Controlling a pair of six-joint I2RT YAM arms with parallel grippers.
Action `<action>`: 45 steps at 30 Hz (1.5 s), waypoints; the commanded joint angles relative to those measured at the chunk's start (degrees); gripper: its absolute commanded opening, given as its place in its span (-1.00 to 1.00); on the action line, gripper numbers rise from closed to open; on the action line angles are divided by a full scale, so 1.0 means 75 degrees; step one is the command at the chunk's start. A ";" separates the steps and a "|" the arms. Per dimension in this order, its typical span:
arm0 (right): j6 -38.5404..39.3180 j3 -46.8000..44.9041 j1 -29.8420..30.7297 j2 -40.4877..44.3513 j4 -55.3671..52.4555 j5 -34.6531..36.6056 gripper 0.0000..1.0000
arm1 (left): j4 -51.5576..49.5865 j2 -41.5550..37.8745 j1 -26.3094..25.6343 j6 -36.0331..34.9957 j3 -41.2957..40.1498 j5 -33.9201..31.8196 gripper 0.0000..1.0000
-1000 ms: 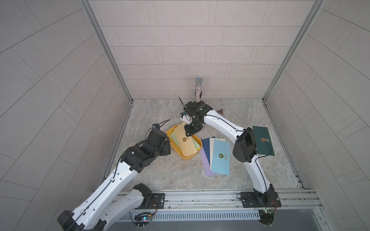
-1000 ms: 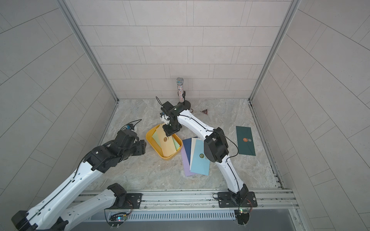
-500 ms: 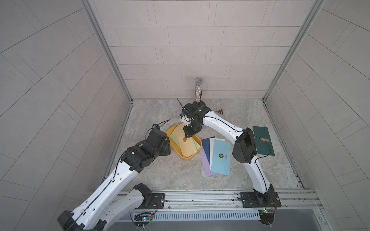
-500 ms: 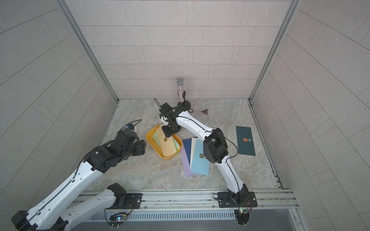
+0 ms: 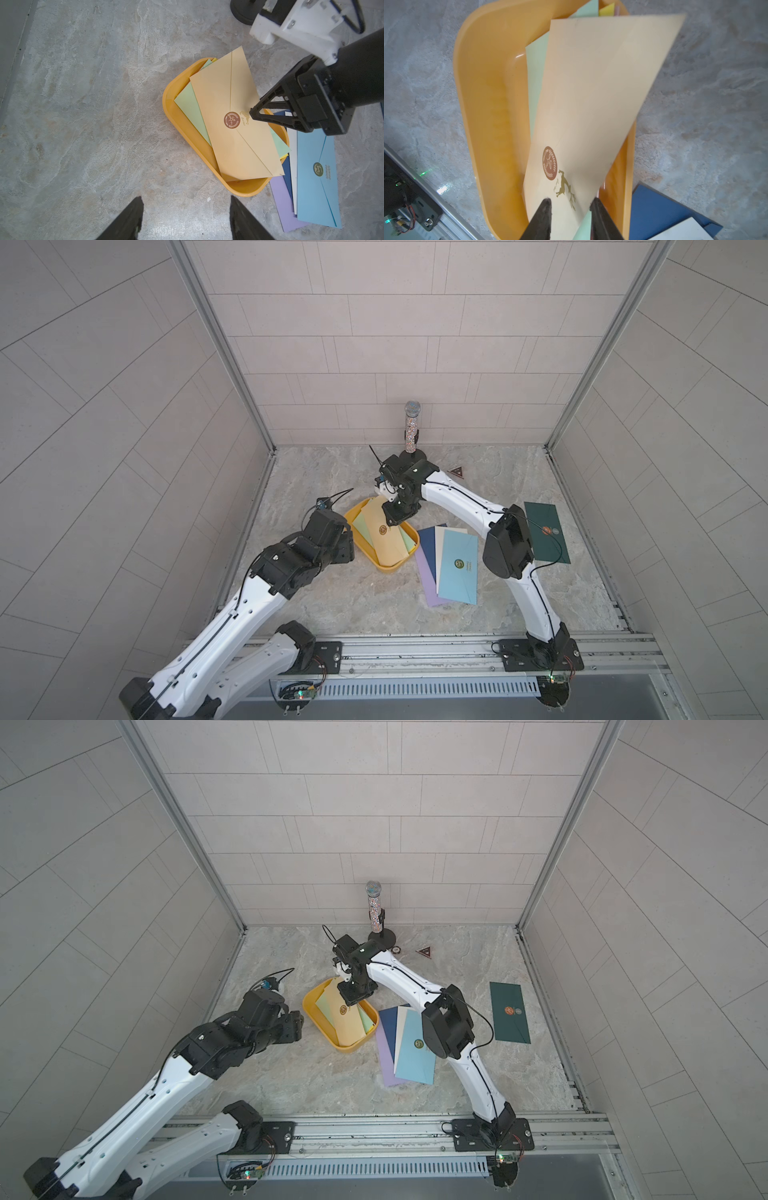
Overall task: Put the sealed envelopes into the storage box
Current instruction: Place the envelope in the storage box.
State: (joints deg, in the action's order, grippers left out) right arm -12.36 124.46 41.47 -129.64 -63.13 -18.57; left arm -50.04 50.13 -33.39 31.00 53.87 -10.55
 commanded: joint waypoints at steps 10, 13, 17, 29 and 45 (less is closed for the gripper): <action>-0.0086 -0.0009 0.0061 0.0364 0.0096 -0.0473 -0.85 | -0.0128 -0.0063 0.0045 -0.0091 -0.0081 -0.0094 0.41; 0.0178 0.0219 0.0008 0.0332 -0.0178 -0.0677 -1.00 | -0.0135 -0.0093 0.0042 -0.0088 -0.0092 -0.0094 0.41; 0.0449 0.0712 -0.0123 0.0282 -0.0634 -0.0751 -1.00 | -0.0136 -0.0099 0.0042 -0.0091 -0.0092 -0.0094 0.41; 0.0943 0.2080 -0.0026 -0.0903 -0.2031 -0.1061 -1.00 | -0.0137 -0.0127 0.0038 -0.0085 -0.0116 -0.0102 0.41; 0.0519 0.2603 0.0099 -0.1153 -0.1764 -0.0406 -0.25 | -0.0158 -0.0098 0.0033 -0.0087 -0.0114 -0.0128 0.41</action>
State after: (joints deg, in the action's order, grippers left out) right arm -7.79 143.28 42.35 -140.88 -76.44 -23.16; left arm -50.09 49.98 -33.39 31.00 53.65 -10.59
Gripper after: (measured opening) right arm 0.373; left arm 0.706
